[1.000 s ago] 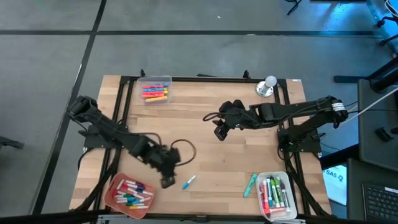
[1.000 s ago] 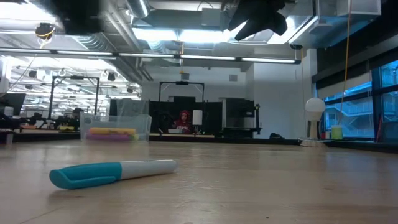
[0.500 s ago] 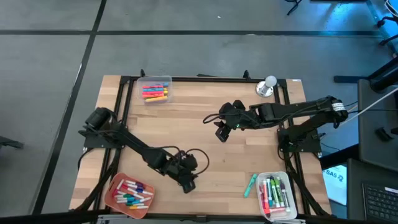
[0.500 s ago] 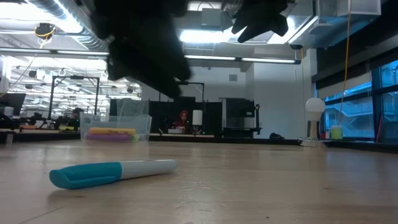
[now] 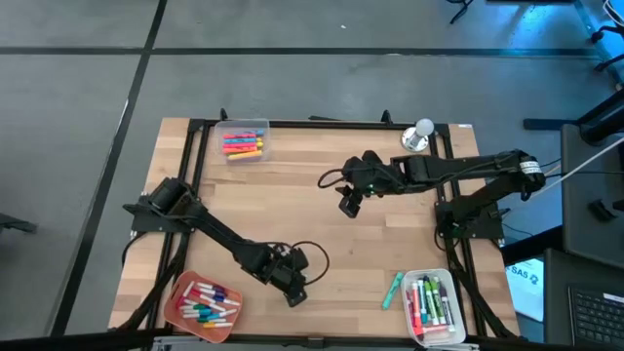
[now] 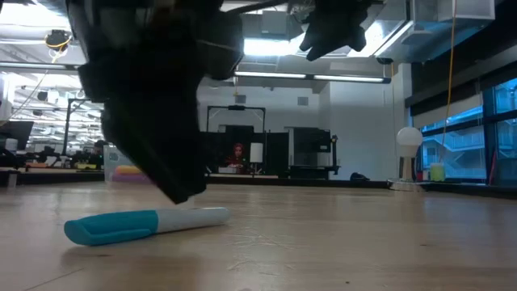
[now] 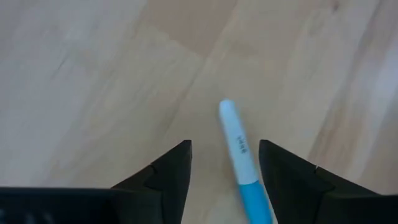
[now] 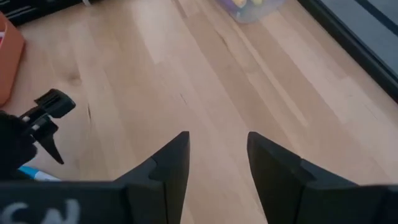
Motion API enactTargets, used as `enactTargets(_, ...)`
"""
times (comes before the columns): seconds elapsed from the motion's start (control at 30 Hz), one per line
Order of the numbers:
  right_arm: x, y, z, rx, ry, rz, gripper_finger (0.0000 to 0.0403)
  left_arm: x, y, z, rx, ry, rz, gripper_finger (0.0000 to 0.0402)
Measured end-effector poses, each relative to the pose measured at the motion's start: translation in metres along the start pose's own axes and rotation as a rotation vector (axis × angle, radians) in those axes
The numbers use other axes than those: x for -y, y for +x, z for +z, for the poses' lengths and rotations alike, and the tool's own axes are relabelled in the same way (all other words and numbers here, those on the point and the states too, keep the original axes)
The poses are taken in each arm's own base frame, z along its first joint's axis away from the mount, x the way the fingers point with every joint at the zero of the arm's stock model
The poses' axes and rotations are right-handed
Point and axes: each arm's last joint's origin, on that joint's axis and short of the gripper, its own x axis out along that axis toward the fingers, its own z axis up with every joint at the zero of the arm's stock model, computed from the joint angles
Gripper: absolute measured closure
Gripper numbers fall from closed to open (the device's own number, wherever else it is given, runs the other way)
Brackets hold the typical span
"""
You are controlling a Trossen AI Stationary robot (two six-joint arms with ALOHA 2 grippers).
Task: Pick & Place Markers
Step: Put the bottom center pitch blue pen into the orange bin
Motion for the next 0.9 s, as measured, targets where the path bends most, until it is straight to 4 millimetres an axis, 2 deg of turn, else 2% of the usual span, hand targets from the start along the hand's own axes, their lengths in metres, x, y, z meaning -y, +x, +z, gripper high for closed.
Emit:
enactTargets(0.23, 0.010, 0.008, 0.004, 0.000, -0.048, -0.040, 0.0242, 0.005, 0.013, -0.017, -0.020, 0.075, 0.028, 0.0233)
enactTargets(0.37, 0.017, 0.014, 0.007, -0.001, -0.009, -0.063, 0.0242, 0.002, 0.020, -0.024, -0.055, 0.094, 0.070, 0.0245)
enactTargets(0.53, 0.020, 0.016, 0.009, 0.004, 0.037, -0.071, 0.0242, -0.010, 0.015, -0.026, -0.127, 0.170, 0.170, 0.0293)
enactTargets(0.7, 0.018, 0.016, 0.012, 0.036, 0.057, -0.047, 0.0242, -0.018, 0.015, -0.014, -0.140, 0.210, 0.182, 0.0367)
enactTargets(0.9, 0.017, 0.016, 0.015, 0.067, 0.131, -0.037, 0.0242, -0.037, 0.010, 0.011, -0.100, 0.234, 0.253, 0.0374)
